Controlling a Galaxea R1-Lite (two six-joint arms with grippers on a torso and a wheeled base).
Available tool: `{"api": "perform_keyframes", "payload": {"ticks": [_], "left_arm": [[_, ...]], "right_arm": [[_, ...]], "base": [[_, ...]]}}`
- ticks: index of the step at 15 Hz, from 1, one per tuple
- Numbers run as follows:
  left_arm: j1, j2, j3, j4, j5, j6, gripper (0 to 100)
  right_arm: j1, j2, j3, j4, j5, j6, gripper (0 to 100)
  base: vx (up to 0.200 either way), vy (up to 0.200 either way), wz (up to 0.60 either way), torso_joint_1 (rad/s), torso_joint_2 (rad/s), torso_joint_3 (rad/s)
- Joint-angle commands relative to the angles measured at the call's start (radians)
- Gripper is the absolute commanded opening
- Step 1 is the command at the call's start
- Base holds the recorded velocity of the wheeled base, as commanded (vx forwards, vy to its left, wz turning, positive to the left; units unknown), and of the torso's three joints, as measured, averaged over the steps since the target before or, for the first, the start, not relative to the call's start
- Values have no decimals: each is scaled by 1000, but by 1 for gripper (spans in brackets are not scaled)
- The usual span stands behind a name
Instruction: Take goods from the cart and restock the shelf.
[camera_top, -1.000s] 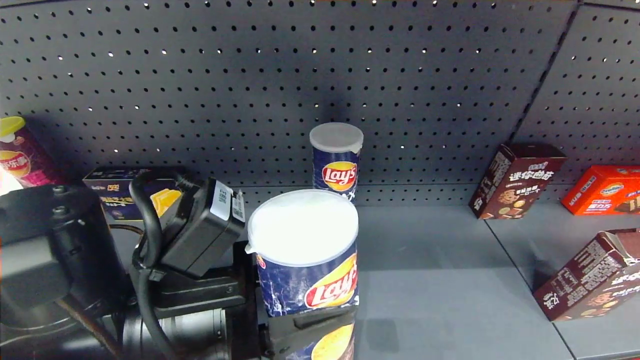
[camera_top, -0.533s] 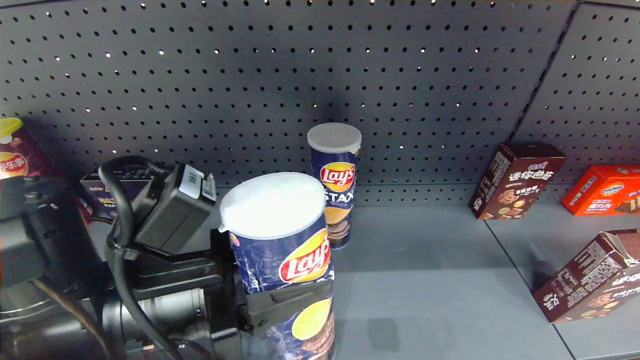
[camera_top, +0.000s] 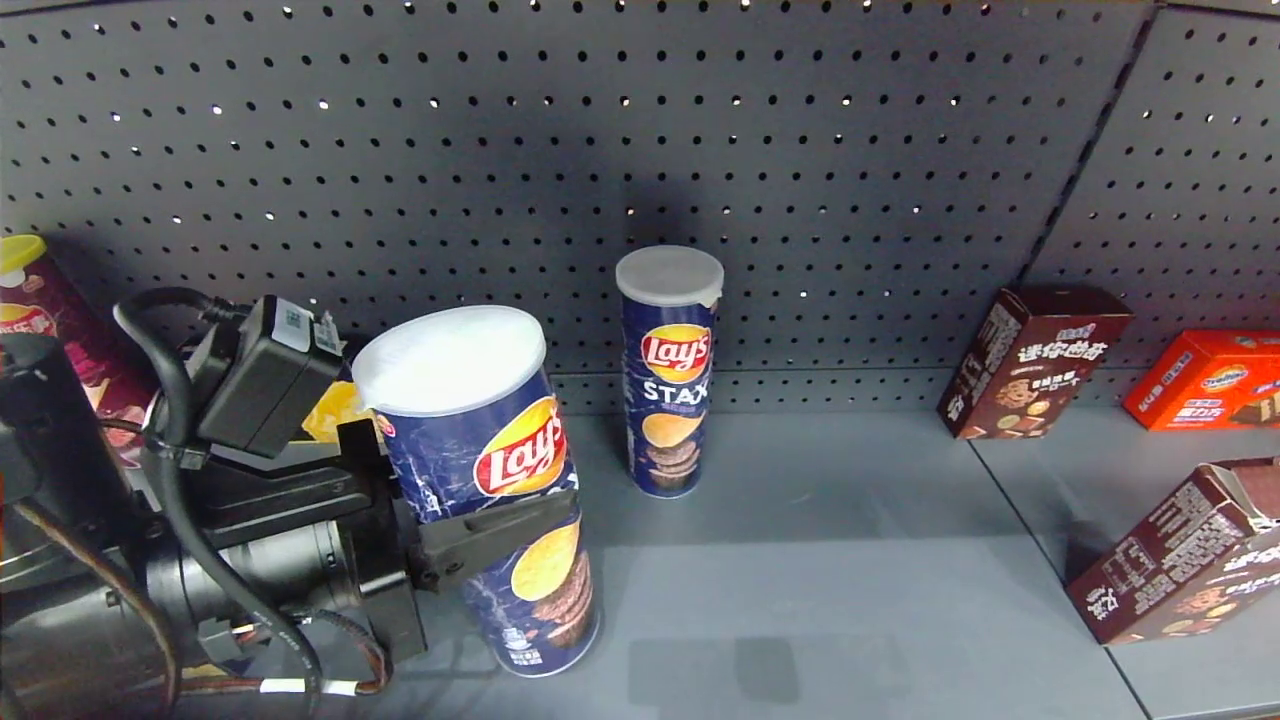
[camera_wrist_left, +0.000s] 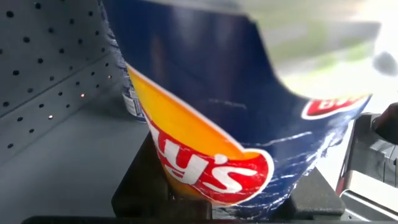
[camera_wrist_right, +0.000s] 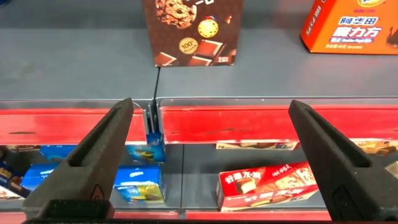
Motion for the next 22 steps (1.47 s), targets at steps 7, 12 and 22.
{"api": "perform_keyframes", "payload": {"ticks": [7, 12, 22], "left_arm": [[5, 13, -21, -2, -3, -3, 0], [6, 15, -12, -2, -3, -3, 0], [32, 12, -10, -2, -1, -4, 0]], "right_arm": [[180, 357, -386, -35, 46, -39, 100], [375, 579, -511, -106, 163, -82, 100], [545, 1113, -801, -244, 200, -174, 100]], "base": [[0, 0, 0, 0, 0, 0], [0, 0, 0, 0, 0, 0], [0, 0, 0, 0, 0, 0]]}}
